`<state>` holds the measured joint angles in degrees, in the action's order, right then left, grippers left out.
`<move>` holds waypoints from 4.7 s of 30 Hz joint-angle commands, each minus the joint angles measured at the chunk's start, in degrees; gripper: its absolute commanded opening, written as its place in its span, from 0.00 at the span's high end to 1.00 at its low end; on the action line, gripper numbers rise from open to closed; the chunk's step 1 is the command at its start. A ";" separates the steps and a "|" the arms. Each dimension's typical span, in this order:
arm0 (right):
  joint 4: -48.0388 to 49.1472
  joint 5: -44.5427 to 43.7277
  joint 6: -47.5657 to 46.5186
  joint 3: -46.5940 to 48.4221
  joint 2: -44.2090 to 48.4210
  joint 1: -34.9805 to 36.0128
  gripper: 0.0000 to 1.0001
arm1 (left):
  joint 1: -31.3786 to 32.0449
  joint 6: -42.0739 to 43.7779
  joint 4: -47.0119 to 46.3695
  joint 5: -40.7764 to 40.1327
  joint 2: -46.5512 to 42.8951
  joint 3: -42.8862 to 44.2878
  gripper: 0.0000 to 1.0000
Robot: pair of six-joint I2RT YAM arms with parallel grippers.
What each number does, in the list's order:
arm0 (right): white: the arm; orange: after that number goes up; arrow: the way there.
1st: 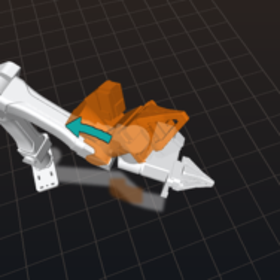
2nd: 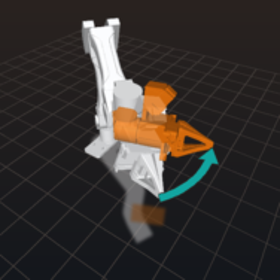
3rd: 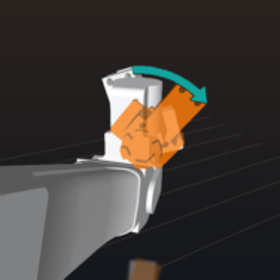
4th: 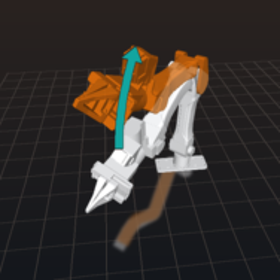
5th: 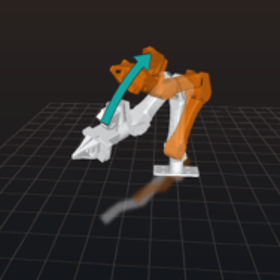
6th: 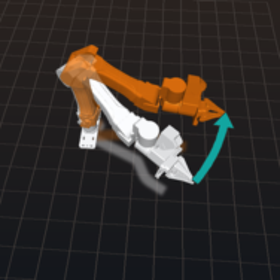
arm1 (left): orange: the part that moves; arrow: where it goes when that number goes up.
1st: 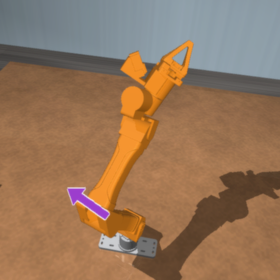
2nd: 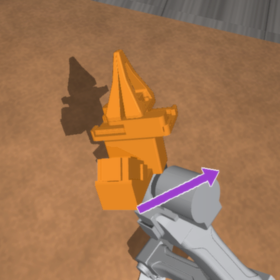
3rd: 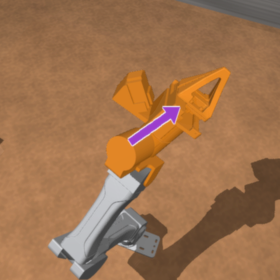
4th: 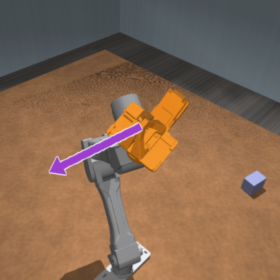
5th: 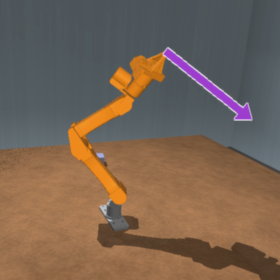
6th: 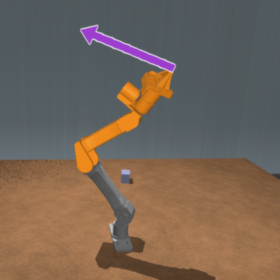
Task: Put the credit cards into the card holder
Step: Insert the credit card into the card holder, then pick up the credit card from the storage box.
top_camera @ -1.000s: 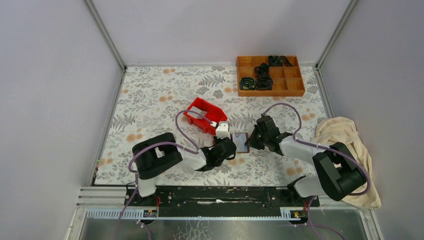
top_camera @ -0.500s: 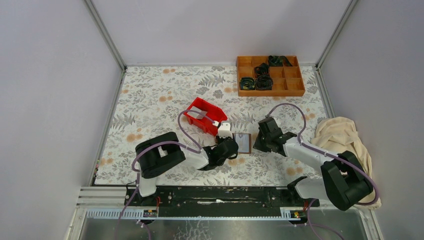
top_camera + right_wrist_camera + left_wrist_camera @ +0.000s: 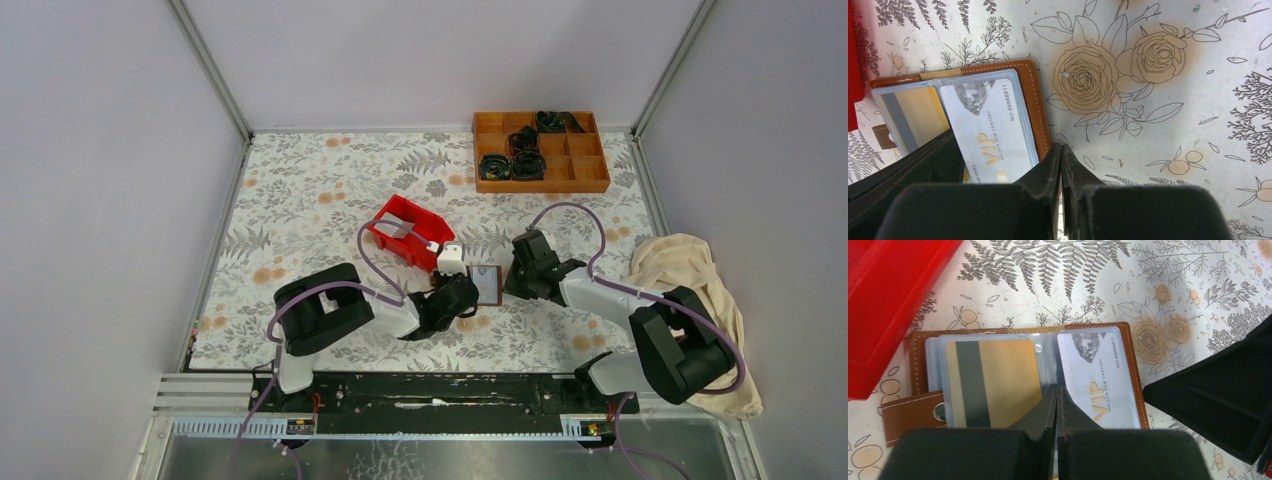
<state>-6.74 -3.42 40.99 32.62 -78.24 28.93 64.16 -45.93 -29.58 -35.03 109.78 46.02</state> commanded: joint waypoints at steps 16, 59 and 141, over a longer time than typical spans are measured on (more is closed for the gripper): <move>1.89 1.57 2.06 -0.03 -2.35 2.78 0.93 | 2.50 0.27 3.85 2.08 4.39 3.08 1.00; -1.55 -5.61 -19.93 16.15 7.93 2.96 0.39 | -0.49 2.73 21.57 -3.02 -27.91 -1.72 0.00; -17.69 21.70 -33.00 78.51 -52.42 11.77 0.71 | -29.79 -28.32 14.44 5.45 -18.39 -15.13 0.06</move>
<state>-20.27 15.11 7.20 112.81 -132.05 39.66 34.76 -73.56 -16.84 -32.14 88.75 30.98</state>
